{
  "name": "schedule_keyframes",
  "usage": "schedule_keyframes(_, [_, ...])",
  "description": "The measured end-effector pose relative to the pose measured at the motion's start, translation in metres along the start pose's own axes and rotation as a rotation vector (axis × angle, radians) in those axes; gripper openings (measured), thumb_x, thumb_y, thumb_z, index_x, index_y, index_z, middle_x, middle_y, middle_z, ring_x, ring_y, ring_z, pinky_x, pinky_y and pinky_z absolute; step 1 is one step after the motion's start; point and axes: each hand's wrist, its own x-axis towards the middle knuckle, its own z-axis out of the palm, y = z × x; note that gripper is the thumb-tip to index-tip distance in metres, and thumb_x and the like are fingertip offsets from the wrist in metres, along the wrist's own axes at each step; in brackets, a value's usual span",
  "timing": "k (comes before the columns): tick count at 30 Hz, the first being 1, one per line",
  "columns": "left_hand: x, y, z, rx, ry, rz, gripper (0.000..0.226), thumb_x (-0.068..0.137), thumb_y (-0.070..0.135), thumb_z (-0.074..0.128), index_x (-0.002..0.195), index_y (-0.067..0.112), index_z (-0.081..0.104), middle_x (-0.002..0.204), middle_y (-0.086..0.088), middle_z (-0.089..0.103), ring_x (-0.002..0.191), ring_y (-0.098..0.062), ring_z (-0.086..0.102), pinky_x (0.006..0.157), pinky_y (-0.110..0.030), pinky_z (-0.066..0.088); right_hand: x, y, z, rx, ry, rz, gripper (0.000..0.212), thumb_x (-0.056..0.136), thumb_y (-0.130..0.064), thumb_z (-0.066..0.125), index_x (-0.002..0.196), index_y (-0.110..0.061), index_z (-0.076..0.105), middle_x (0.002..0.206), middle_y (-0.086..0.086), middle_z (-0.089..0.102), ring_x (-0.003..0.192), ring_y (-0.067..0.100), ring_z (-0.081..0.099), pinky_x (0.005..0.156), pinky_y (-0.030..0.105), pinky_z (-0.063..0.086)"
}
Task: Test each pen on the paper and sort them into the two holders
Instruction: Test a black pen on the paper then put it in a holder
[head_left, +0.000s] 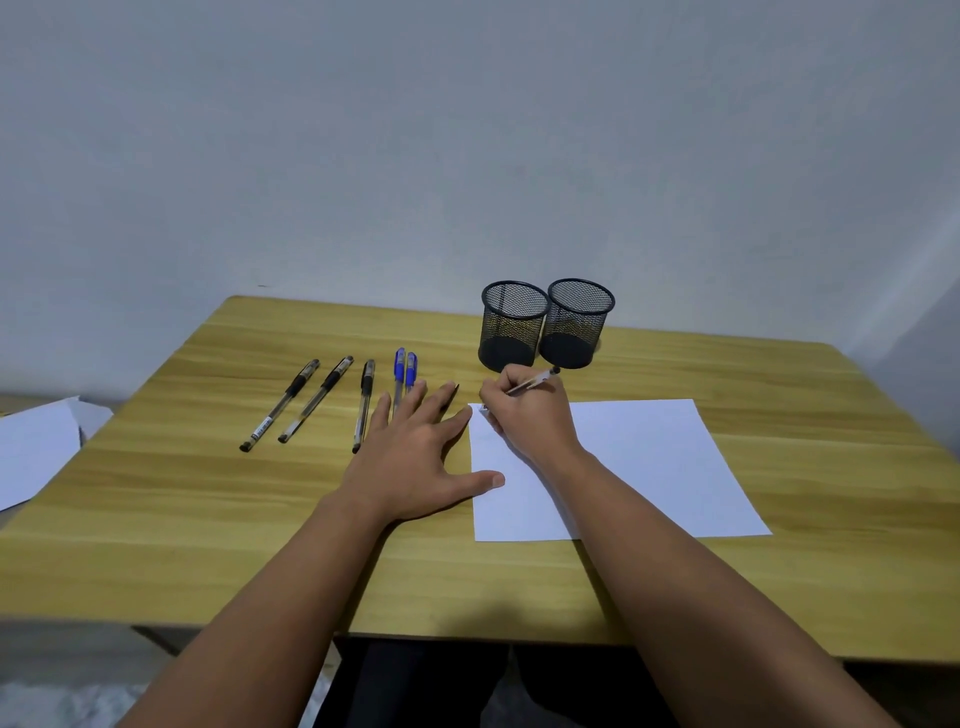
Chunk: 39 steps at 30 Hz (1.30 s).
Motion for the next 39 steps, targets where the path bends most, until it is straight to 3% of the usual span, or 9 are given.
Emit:
schedule_keyframes(5, [-0.0004, -0.0003, -0.0002, 0.013, -0.006, -0.001, 0.106, 0.069, 0.099, 0.033, 0.157, 0.040, 0.031, 0.170, 0.012, 0.006, 0.158, -0.018, -0.004, 0.125, -0.058, 0.003, 0.0006, -0.0012, -0.0004, 0.098, 0.028, 0.031, 0.043, 0.096, -0.019, 0.071, 0.055, -0.021, 0.057, 0.056, 0.013, 0.062, 0.054, 0.026, 0.060, 0.056, 0.037, 0.050])
schedule_keyframes(13, [-0.0010, 0.0006, -0.0007, 0.007, -0.002, -0.003, 0.105, 0.070, 0.098, 0.034, 0.157, 0.040, 0.031, 0.170, 0.013, 0.007, 0.158, -0.018, -0.003, 0.126, -0.056, 0.001, -0.0010, -0.0001, 0.0013, 0.023, 0.013, 0.013, 0.033, 0.093, -0.025, 0.071, 0.064, -0.013, 0.061, 0.056, 0.014, 0.065, 0.051, 0.023, 0.060, 0.055, 0.038, 0.049])
schedule_keyframes(20, [-0.0016, 0.0009, -0.0013, 0.001, -0.005, -0.007, 0.104, 0.070, 0.098, 0.036, 0.156, 0.040, 0.032, 0.170, 0.013, 0.006, 0.157, -0.018, -0.003, 0.126, -0.056, 0.001, -0.0013, -0.0019, 0.0004, 0.029, 0.046, 0.028, 0.035, 0.090, -0.021, 0.070, 0.058, -0.016, 0.059, 0.056, 0.017, 0.064, 0.052, 0.028, 0.061, 0.056, 0.039, 0.051])
schedule_keyframes(23, [-0.0018, 0.0019, -0.0013, 0.002, 0.001, -0.005, 0.104, 0.070, 0.098, 0.037, 0.156, 0.040, 0.033, 0.170, 0.013, 0.008, 0.158, -0.018, -0.002, 0.126, -0.056, 0.002, -0.0009, -0.0019, -0.0021, 0.050, 0.085, 0.040, 0.036, 0.090, -0.013, 0.068, 0.056, -0.015, 0.055, 0.060, 0.025, 0.061, 0.052, 0.034, 0.061, 0.055, 0.040, 0.052])
schedule_keyframes(27, [-0.0020, 0.0020, -0.0020, 0.003, -0.006, -0.007, 0.104, 0.069, 0.098, 0.036, 0.156, 0.040, 0.033, 0.170, 0.013, 0.007, 0.157, -0.018, -0.002, 0.126, -0.055, 0.001, -0.0005, -0.0014, -0.0009, -0.015, 0.075, 0.033, 0.034, 0.088, -0.018, 0.067, 0.055, -0.017, 0.059, 0.057, 0.019, 0.063, 0.061, 0.047, 0.066, 0.056, 0.043, 0.054])
schedule_keyframes(33, [-0.0019, 0.0029, -0.0026, -0.018, -0.002, -0.014, 0.104, 0.068, 0.097, 0.040, 0.154, 0.040, 0.036, 0.170, 0.014, 0.009, 0.157, -0.018, -0.001, 0.126, -0.055, 0.002, 0.0001, -0.0031, -0.0023, -0.014, 0.106, 0.009, 0.038, 0.088, -0.015, 0.066, 0.052, -0.020, 0.055, 0.059, 0.024, 0.061, 0.047, 0.030, 0.060, 0.051, 0.039, 0.050])
schedule_keyframes(39, [-0.0016, 0.0023, -0.0017, -0.014, 0.004, -0.014, 0.103, 0.068, 0.097, 0.041, 0.154, 0.040, 0.037, 0.169, 0.014, 0.010, 0.158, -0.019, -0.002, 0.126, -0.056, 0.004, 0.0014, -0.0030, -0.0028, -0.035, 0.137, 0.002, 0.041, 0.088, -0.012, 0.064, 0.050, -0.021, 0.048, 0.056, 0.025, 0.055, 0.052, 0.047, 0.062, 0.049, 0.038, 0.047])
